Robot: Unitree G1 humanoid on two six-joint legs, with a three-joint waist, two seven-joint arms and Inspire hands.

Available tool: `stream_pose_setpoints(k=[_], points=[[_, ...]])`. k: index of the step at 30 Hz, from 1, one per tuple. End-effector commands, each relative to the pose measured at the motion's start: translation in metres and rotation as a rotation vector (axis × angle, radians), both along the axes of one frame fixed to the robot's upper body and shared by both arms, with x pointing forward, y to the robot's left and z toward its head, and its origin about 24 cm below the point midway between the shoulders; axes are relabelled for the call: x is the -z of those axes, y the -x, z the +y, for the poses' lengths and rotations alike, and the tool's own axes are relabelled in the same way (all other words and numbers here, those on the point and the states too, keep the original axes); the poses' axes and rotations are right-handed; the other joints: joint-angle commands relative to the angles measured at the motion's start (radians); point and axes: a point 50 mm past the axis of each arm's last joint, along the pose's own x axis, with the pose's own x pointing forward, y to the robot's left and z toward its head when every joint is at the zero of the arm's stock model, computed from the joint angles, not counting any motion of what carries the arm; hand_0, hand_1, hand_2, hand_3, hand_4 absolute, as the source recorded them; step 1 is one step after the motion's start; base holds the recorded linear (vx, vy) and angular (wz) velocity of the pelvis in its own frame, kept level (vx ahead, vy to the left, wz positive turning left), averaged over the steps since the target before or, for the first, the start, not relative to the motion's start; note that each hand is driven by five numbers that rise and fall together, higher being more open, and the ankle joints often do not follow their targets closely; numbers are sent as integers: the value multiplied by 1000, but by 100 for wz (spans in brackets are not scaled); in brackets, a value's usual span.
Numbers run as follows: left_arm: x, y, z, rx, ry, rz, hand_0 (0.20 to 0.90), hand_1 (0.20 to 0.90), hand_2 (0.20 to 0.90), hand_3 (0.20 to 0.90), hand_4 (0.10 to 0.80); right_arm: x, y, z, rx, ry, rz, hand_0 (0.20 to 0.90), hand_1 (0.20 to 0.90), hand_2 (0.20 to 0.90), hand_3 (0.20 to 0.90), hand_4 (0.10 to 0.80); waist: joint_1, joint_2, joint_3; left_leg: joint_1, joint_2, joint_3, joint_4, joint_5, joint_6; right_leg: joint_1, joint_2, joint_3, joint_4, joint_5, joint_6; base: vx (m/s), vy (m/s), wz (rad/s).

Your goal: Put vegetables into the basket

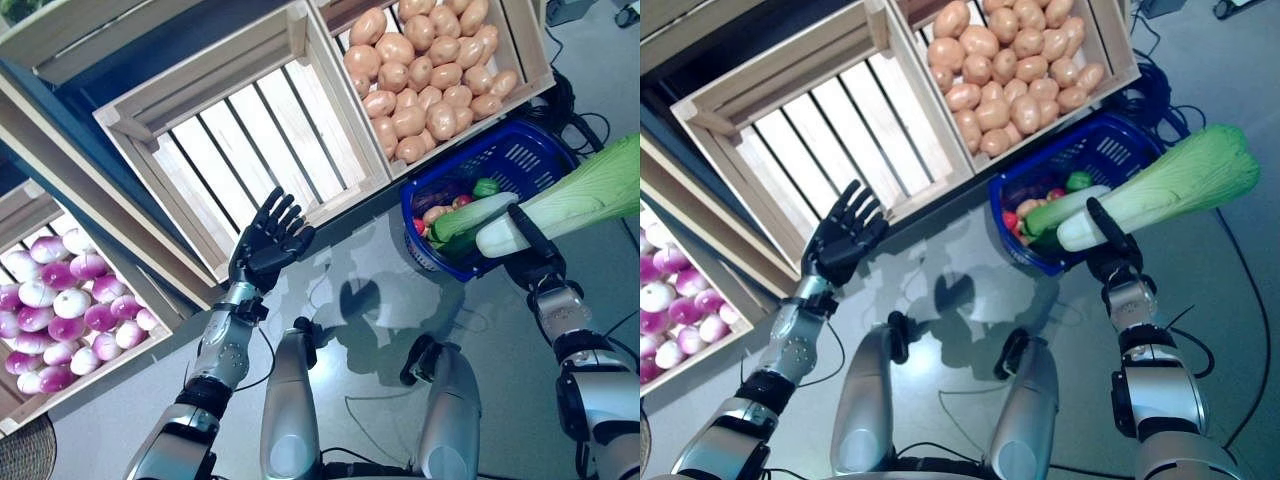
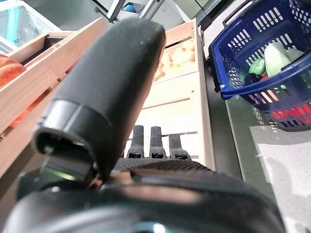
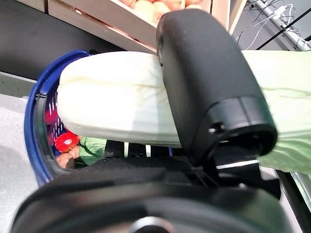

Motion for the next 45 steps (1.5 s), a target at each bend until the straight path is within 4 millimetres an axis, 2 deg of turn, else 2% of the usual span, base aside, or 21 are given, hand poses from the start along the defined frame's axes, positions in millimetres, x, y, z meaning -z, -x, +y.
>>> stream_pose_setpoints(k=[1,8,9,16,27,37,45], points=[[-60,-5,-11,42,42,-312,900,900,900,900,800,-80,-9,-36,156,86,-254,300,300,300,300,400,5,26,-5,43,15,-35,70,-151,-20,22,-21,33,42,-6,20,-35,3,6],[-70,-4,-20,76,60,-329,900,900,900,900,800,-115,-18,-33,146,138,-312,300,300,300,300,400,10,44,-5,-63,11,-57,150,-180,-15,-97,-31,57,119,-28,15,-37,-21,5],[-70,-4,-20,77,62,-329,900,900,900,900,800,-120,-20,-33,149,146,-305,900,900,900,900,800,9,46,-5,-75,13,-58,159,-183,-14,-112,-31,61,131,-31,15,-23,-25,8],[-72,-4,-22,81,79,-339,900,900,900,900,800,-131,-26,-26,120,149,-312,900,900,900,900,800,13,50,-5,-75,15,-63,159,-181,-9,-117,-24,64,140,-36,14,-4,-6,2],[-70,-5,-27,108,82,-334,900,900,900,900,800,-121,-26,-27,127,154,-219,900,900,900,900,800,15,45,-5,-18,18,-58,115,-170,1,-67,-9,57,114,-33,11,0,0,0],[-61,-2,-23,112,79,-311,900,900,900,900,800,-99,-22,-30,125,125,-127,900,900,900,900,800,21,30,-36,69,19,-42,42,-149,9,9,-2,42,63,-18,9,21,12,-1],[-45,1,-19,94,-7,-247,900,900,900,900,800,-55,-20,-4,54,45,-161,900,900,900,900,800,16,0,-107,257,16,6,-196,-44,0,193,32,-10,-160,72,11,49,12,-4]])
